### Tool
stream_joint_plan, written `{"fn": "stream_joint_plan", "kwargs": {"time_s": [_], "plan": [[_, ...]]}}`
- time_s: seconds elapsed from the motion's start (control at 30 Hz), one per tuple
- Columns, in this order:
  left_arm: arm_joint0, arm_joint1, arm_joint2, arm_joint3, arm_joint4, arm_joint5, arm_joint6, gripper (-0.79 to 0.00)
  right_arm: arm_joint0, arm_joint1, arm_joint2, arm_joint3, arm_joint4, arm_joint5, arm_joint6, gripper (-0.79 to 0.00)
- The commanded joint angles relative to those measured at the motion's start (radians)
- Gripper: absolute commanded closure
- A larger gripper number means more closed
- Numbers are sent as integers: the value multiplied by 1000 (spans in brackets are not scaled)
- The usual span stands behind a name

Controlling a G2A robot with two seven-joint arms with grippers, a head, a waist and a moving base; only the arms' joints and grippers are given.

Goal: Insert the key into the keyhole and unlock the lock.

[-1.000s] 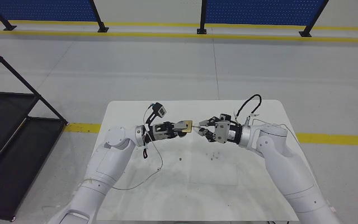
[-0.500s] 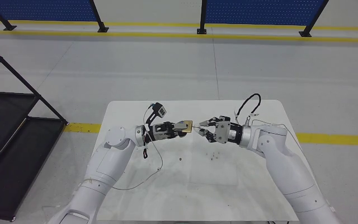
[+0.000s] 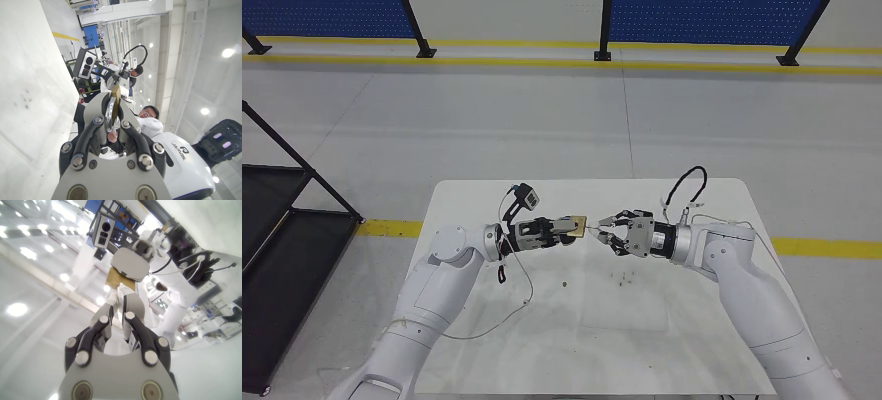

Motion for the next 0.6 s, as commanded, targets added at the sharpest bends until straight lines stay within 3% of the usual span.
{"fn": "stream_joint_plan", "kwargs": {"time_s": [0.0, 0.5, 0.53, 0.57], "plan": [[0, 0, 0, 0, 0, 0, 0, 0, 0, 0, 0, 1, 6, 4, -8, 0], [0, 0, 0, 0, 0, 0, 0, 0, -4, 0, 3, -7, 23, 4, -24, 0], [0, 0, 0, 0, 0, 0, 0, 0, -4, 1, 3, -9, 15, 0, -24, -151], [0, 0, 0, 0, 0, 0, 0, 0, -4, 1, 3, -11, 7, -6, -23, -785]]}}
